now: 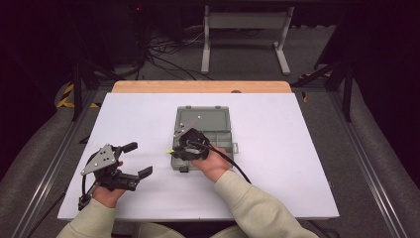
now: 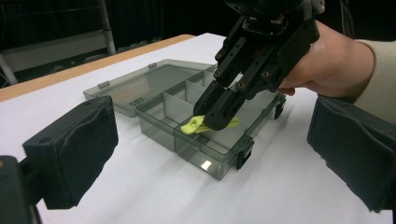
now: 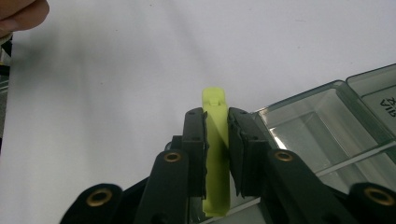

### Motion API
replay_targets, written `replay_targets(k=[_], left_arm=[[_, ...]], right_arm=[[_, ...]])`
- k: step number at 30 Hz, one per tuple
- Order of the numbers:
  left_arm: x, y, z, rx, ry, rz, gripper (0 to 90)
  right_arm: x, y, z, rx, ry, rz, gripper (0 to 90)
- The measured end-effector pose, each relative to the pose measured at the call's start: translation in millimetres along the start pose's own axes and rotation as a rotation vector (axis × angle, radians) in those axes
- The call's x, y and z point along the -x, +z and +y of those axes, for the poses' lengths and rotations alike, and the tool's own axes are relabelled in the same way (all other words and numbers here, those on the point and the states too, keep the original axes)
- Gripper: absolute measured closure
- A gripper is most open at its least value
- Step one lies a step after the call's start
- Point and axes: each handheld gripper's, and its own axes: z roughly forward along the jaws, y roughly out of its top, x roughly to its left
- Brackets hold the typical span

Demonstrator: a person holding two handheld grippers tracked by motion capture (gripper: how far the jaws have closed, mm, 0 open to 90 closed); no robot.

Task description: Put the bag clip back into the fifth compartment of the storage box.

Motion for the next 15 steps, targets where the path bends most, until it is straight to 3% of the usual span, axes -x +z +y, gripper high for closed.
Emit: replay_targets(k=[15], left_arm=[[-0.4,0.8,-0.5,-0.002,0.002,0.003,2.6]], right_arm=[[-1.4,4.8,-4.5,0.003,0.022,0.026,77.6]])
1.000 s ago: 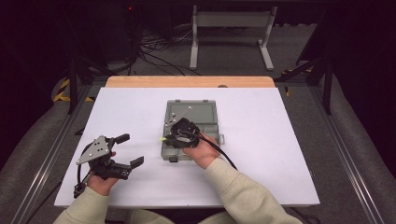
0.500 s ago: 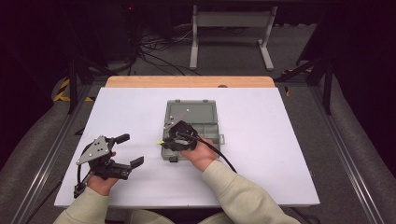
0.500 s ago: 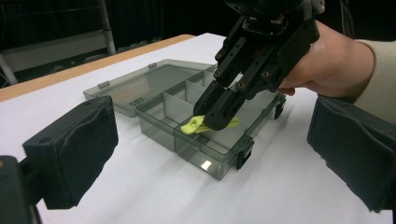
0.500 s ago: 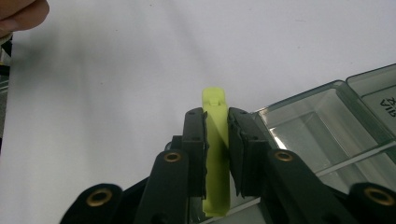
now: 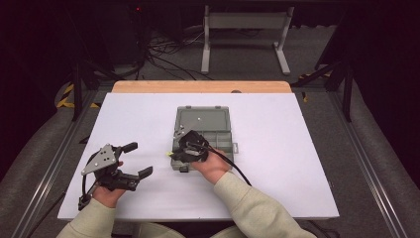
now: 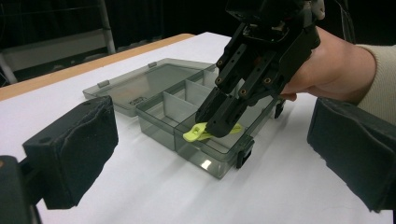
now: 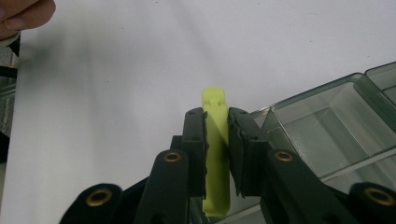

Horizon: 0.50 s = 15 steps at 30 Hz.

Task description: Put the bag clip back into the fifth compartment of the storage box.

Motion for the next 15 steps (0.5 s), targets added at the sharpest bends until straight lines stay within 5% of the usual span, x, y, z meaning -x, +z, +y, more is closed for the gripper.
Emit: replay_targets(k=[15], left_arm=[[0.0,0.0,0.0,-0.004,0.0,-0.002,2.6]], right_arm=[[5.0,-2.5,-5.2,0.007,0.032,0.002,77.4]])
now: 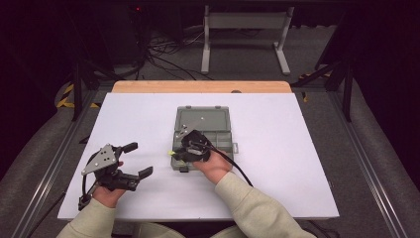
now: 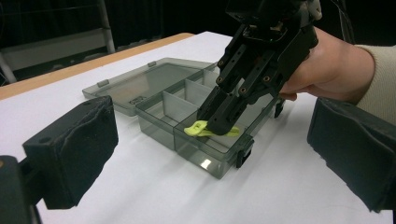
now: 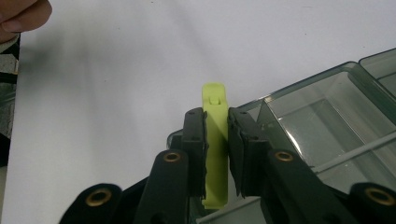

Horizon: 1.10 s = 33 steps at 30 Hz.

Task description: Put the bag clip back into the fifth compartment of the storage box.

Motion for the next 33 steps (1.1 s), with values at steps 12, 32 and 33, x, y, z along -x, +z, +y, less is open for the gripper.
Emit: replay_targets(k=[12,32,33], left_arm=[[0.0,0.6,-0.1,-0.004,0.002,-0.004,2.6],[-0.1,1.2,-0.3,-0.006,0.005,-0.005,2.6],[-0.1,1.2,-0.3,-0.006,0.005,-0.005,2.6]], right_arm=[[6.5,-2.7,-4.7,-0.017,0.028,-0.023,77.4],[11.1,0.6,-6.7,-0.049,0.059,-0.035,76.1],[10.6,0.3,-6.6,-0.05,0.066,-0.035,75.2]])
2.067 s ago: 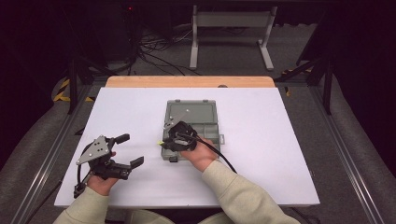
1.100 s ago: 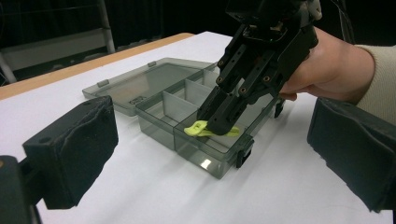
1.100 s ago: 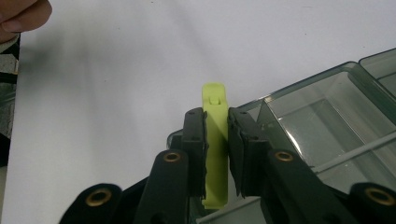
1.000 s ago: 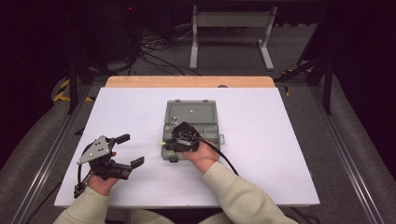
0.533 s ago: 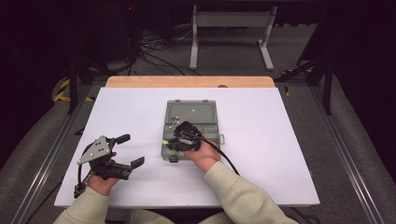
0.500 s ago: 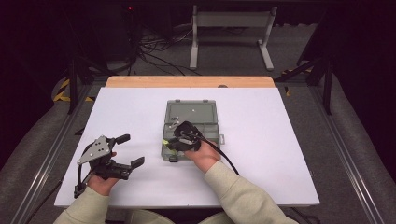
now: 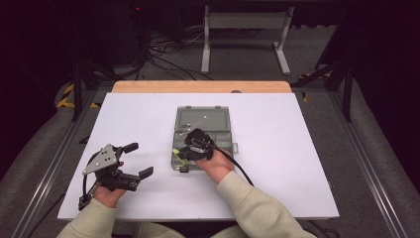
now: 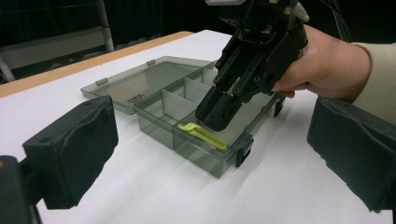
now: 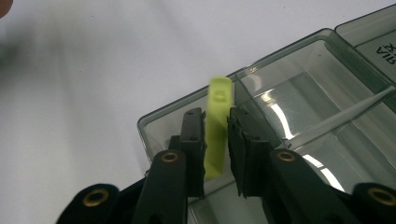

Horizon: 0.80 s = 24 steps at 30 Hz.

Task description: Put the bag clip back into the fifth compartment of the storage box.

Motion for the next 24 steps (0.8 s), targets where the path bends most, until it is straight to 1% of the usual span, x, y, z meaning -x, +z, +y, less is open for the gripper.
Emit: replay_targets(k=[5,8,11,12,13,15,16,17,18,19,20,21,22,23,24], left_arm=[[0.0,0.0,0.0,0.0,0.0,0.001,2.6],[0.3,0.3,-0.2,-0.002,-0.007,0.001,2.6],[0.2,0.1,0.0,-0.005,-0.006,0.002,2.7],[-0.3,-0.1,0.2,-0.007,-0.003,-0.002,2.9],[-0.3,-0.1,0.2,-0.007,-0.003,-0.002,2.9],[-0.5,-0.5,0.3,-0.006,-0.007,0.002,3.4],[-0.5,-0.5,0.3,-0.006,-0.007,0.002,3.7],[-0.5,-0.9,0.4,-0.007,-0.008,0.006,3.9],[-0.4,-1.0,0.4,-0.005,-0.009,0.008,4.1],[-0.4,-1.0,0.4,-0.005,-0.009,0.008,4.3],[-0.3,-1.0,0.4,-0.005,-0.012,0.009,4.6],[-0.5,-0.9,0.4,-0.006,-0.009,0.009,4.8],[-0.5,-0.9,0.4,-0.006,-0.009,0.009,4.9],[-0.3,-0.4,0.2,-0.003,-0.011,0.011,4.9],[-0.6,0.0,0.2,-0.007,-0.008,0.011,5.3]], right_arm=[[-0.6,-3.1,0.7,0.008,-0.007,-0.009,74.8],[-2.0,-6.7,1.5,0.018,-0.013,-0.013,79.1],[-4.0,-12.9,2.8,0.03,-0.033,-0.018,85.4],[-5.1,-18.1,3.8,0.041,-0.047,-0.021,89.3],[-5.6,-21.3,4.4,0.049,-0.051,-0.024,90.0],[-6.0,-28.6,5.5,0.066,-0.057,-0.027,90.0],[-6.0,-28.6,5.5,0.066,-0.057,-0.027,90.0],[-5.9,-36.3,6.2,0.083,-0.062,-0.032,90.0],[-5.9,-40.4,6.3,0.088,-0.06,-0.032,90.0],[-5.9,-40.4,6.3,0.088,-0.06,-0.032,90.0],[-5.0,-48.4,6.0,0.102,-0.06,-0.038,90.0],[-4.5,-52.4,5.8,0.107,-0.061,-0.039,90.0],[-4.5,-52.4,5.8,0.107,-0.061,-0.039,90.0],[-3.8,-56.4,5.6,0.111,-0.065,-0.042,90.0],[-2.2,-65.6,4.9,0.121,-0.067,-0.044,90.0]])
